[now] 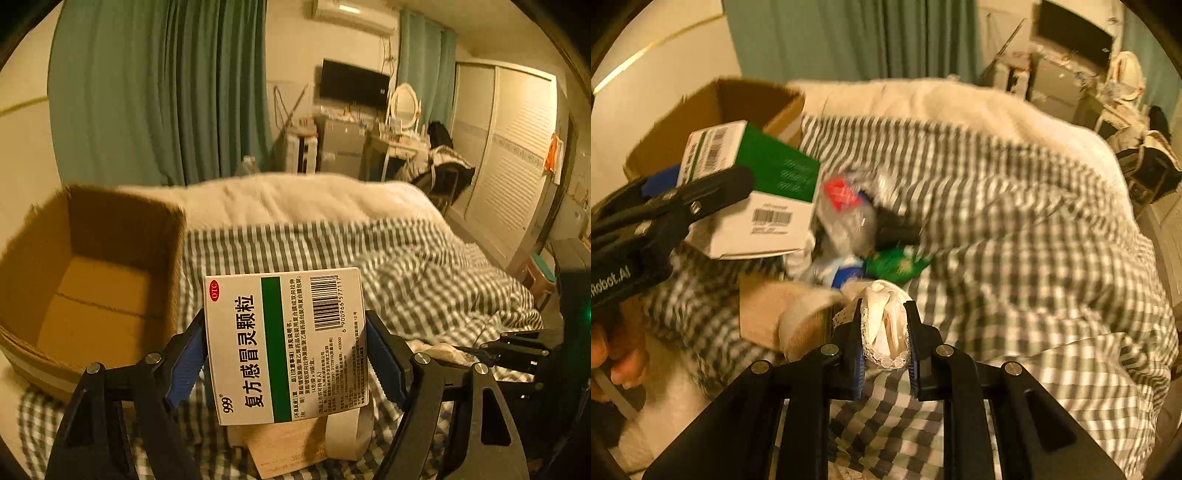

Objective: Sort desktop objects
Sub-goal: 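Grasp and lift the white-green medicine box with left tool while right tool grasps white tissue, then carry the medicine box with left tool while right tool carries the tissue toward the cardboard box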

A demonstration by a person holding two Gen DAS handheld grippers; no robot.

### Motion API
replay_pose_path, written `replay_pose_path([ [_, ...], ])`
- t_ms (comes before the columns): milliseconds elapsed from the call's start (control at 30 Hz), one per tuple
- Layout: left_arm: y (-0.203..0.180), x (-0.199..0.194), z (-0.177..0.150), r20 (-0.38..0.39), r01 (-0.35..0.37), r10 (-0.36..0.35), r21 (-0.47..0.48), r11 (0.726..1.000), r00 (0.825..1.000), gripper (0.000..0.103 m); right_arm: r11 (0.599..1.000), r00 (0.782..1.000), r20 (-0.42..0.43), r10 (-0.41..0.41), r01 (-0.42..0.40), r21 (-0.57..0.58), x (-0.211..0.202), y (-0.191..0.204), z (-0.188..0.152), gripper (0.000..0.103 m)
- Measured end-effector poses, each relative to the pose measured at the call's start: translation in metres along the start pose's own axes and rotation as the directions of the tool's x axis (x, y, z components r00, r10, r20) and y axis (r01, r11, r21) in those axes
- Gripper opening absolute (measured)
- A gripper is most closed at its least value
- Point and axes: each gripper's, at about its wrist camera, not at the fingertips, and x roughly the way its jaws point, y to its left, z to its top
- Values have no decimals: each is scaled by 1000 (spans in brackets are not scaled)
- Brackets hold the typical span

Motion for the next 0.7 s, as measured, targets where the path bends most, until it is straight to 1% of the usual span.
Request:
replay_pose_path([
  [100,-2,-17,10,50,-10,10,15,1000,999,81,1000,998,63,-16,16,6,-11,2,7,17],
  [300,-7,-48,26,134,-27,21,40,999,991,81,999,983,177,-40,35,30,-45,6,18,17],
  [433,-8,-67,36,186,-42,33,47,998,982,81,996,967,247,-65,49,70,-65,7,25,17],
  [533,-8,-75,40,223,-85,70,59,995,972,81,991,952,287,-106,76,114,-80,6,29,17],
  [633,-3,-80,44,232,-82,68,47,996,970,81,983,933,330,-143,95,159,-93,7,32,17],
  [700,0,-84,48,245,-92,79,43,995,966,81,978,920,356,-163,102,182,-100,9,34,17],
])
